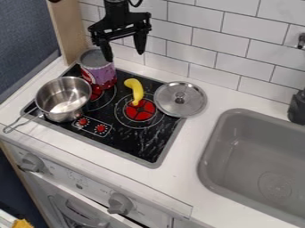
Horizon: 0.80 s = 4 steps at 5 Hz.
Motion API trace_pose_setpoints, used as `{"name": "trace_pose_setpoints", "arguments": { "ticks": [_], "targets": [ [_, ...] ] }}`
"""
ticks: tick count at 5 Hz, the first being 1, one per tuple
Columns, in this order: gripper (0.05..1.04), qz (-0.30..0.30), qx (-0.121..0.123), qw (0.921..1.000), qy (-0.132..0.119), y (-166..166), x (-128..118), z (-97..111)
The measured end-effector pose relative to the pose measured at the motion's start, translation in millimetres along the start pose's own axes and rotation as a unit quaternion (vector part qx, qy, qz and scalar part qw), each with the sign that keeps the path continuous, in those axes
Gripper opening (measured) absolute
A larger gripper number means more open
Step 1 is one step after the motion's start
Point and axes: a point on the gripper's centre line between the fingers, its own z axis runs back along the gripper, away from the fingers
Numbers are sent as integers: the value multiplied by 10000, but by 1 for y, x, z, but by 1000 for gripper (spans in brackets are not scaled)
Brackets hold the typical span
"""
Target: Moved the silver pot to the left bottom side of the stove
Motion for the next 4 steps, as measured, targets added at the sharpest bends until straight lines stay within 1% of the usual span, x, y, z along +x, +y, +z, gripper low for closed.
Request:
{"name": "trace_pose_setpoints", "arguments": {
  "ticks": [1, 2, 3, 4],
  "targets": [
    [1000, -9, 108, 9998, 186, 3, -6, -15],
    [1000, -124, 126, 9993, 315, 14, -18, -22],
    [1000, -94, 38, 9999, 136, 32, -12, -5],
    [1000, -169, 37, 9998, 58, 56, -12, -1]
  ]
}}
